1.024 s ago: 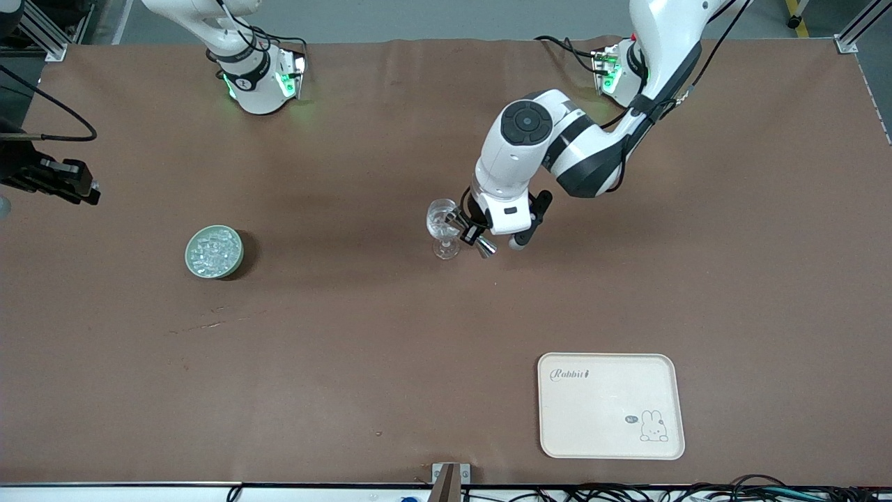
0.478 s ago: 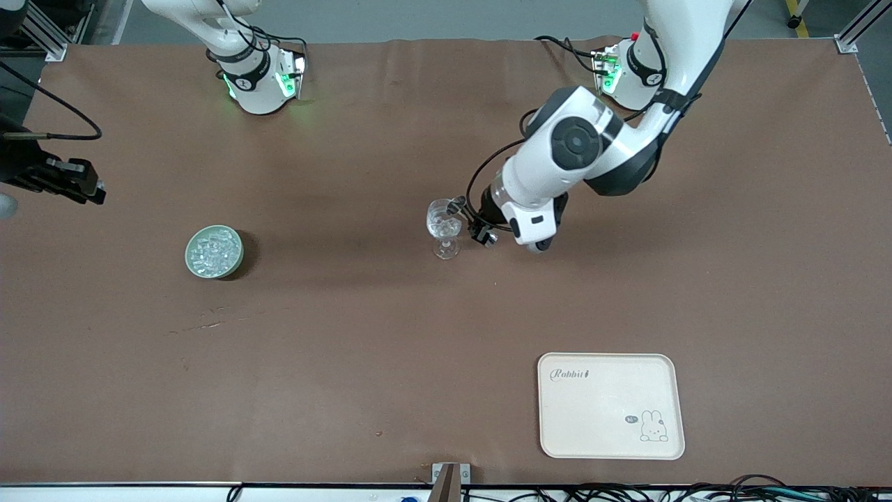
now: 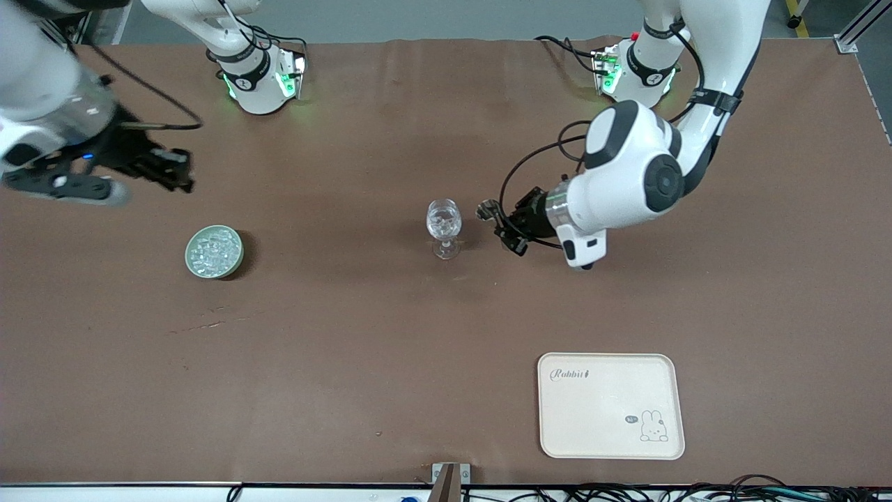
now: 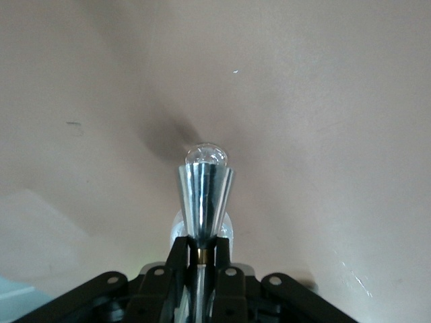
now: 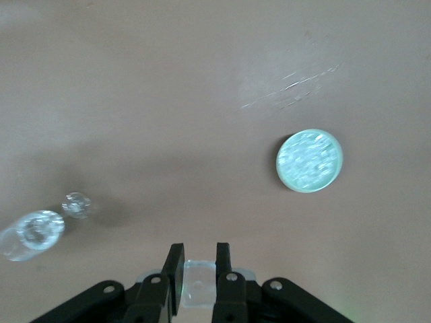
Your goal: Pour wine and add ice with both arms
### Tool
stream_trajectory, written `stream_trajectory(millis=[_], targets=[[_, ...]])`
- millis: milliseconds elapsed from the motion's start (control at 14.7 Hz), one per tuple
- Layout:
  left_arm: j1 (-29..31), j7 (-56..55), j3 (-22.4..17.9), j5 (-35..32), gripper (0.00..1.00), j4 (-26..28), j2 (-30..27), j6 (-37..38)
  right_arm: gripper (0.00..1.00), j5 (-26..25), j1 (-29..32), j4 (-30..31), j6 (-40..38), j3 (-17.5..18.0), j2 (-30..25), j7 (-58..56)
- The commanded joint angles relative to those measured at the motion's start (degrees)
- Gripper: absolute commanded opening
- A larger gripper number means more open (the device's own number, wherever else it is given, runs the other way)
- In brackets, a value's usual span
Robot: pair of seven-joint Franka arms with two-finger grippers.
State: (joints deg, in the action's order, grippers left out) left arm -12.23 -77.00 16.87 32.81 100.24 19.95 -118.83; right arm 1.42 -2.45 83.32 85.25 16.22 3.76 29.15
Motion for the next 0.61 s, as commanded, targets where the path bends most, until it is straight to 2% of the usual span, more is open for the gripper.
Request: stream_trajectory(millis=[0,205,341,546], targets=[[-0.16,11.21,-7.60,9.34,0.00,2.24,-2.20,6.47,0.01,0.16,-0.62,0.52,2.19,5.83,1.42,10.37],[-0.25,22.82,-17.45,15.25,0.00,2.59,-1.49,15.09,0.01,-0.45,-2.64,0.78,7.19,11.80,5.72,22.57],[0.02,27.41,-23.34,18.15,0.01,2.94,-0.27,17.48,0.01,-0.98,-3.00,0.96,11.76,15.93,9.32,30.05],[0.19,35.57,-32.21,23.07,0.01,2.77,3.15,22.04,0.01,-5.45,-6.16,0.96,16.69,18.58,14.94,39.02]])
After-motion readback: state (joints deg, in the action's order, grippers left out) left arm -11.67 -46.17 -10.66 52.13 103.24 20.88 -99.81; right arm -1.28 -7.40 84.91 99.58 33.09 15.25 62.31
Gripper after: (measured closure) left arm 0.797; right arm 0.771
